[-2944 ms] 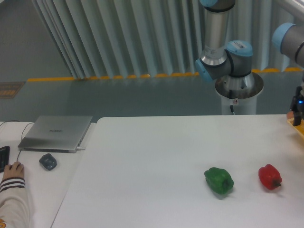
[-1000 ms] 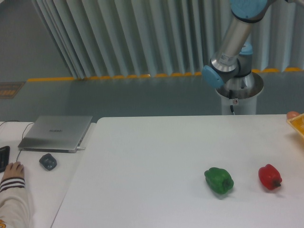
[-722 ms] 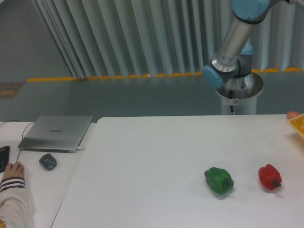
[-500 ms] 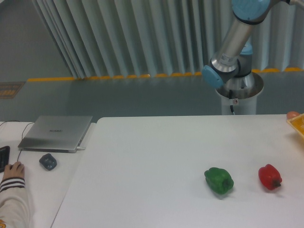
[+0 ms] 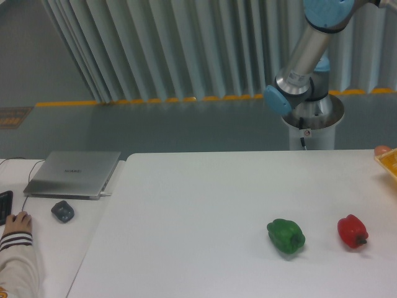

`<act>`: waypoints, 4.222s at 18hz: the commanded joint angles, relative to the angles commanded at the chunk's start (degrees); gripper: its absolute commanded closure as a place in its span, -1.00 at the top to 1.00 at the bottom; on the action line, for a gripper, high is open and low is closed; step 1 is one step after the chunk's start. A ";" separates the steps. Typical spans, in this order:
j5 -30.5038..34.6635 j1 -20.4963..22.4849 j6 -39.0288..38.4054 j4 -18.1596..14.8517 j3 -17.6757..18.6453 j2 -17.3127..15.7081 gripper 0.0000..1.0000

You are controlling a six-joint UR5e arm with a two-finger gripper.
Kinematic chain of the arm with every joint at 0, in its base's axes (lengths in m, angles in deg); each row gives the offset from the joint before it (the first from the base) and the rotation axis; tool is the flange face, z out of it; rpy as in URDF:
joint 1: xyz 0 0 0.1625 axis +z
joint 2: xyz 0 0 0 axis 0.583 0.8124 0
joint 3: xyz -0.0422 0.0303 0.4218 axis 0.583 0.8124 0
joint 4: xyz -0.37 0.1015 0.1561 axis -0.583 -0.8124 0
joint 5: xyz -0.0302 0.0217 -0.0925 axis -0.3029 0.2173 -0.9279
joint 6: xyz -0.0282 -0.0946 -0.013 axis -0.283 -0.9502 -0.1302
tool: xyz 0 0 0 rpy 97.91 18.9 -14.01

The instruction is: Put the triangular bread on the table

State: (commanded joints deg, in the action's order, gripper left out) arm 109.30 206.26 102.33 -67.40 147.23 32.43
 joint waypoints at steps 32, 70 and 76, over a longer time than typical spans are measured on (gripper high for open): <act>-2.02 -32.86 -32.34 -5.98 6.15 -15.30 -0.59; 1.67 -16.62 -2.38 -11.34 -5.27 -8.27 1.00; 0.00 -15.03 2.11 -15.47 -7.73 -6.86 1.00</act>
State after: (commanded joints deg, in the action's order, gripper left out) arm 109.30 191.23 104.44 -82.87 139.50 25.57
